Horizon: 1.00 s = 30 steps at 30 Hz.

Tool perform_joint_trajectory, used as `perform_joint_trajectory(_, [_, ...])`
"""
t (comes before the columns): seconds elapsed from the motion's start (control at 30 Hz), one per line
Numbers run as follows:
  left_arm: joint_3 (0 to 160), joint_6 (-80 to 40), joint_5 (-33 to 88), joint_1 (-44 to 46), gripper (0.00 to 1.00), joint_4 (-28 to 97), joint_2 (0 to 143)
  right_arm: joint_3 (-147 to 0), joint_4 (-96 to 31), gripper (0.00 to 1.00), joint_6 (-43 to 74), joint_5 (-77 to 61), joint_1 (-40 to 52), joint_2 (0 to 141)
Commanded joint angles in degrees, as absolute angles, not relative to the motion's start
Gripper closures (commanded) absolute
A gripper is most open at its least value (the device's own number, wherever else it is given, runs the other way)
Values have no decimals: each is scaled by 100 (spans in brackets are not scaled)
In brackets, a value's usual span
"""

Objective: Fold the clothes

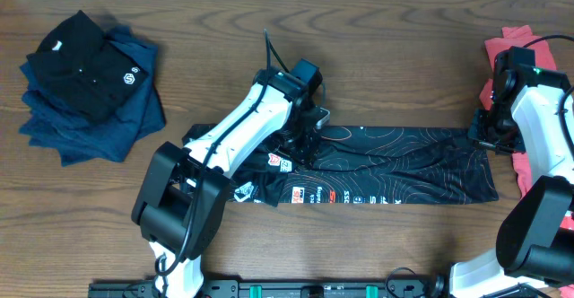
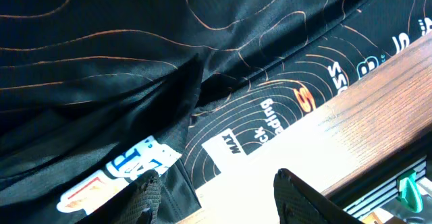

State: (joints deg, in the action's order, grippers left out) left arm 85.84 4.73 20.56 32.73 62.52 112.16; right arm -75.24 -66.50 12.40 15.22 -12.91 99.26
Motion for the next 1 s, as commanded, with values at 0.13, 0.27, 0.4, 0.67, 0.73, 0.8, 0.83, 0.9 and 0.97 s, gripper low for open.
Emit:
perform_joint_trajectory(0.13, [8593,-624,650,2882,44,6049,10840,-7485,-6716,75,1258,1564,-1413,9852])
perform_joint_trajectory(0.27, [8523,-1321,266,2598,47,6047,10866,-7483,-6729,75,1260,1564,-1424,9852])
perform_joint_trajectory(0.4, [8340,-1710,228,2292,52,5894,10866,-7483,-6731,76,1260,1564,-1424,9852])
perform_joint_trajectory(0.67, [7439,-1837,355,1979,62,4888,10868,-7483,-6726,75,1260,1564,-1424,9852])
perform_joint_trajectory(0.73, [7177,-1837,360,1979,69,4619,10871,-7483,-6726,75,1260,1562,-1424,9852])
perform_joint_trajectory(0.8, [6921,-1839,357,1975,70,4329,10888,-7483,-6729,75,1260,1562,-1424,9852])
perform_joint_trajectory(0.83, [6820,-1839,357,1966,70,4209,10890,-7483,-6729,75,1260,1564,-1424,9852])
perform_joint_trajectory(0.9, [6700,-1837,355,1955,70,4073,10899,-7483,-6731,75,1260,1562,-1424,9852])
perform_joint_trajectory(0.97, [6694,-1833,353,1957,70,4064,10897,-7483,-6731,75,1260,1564,-1424,9852])
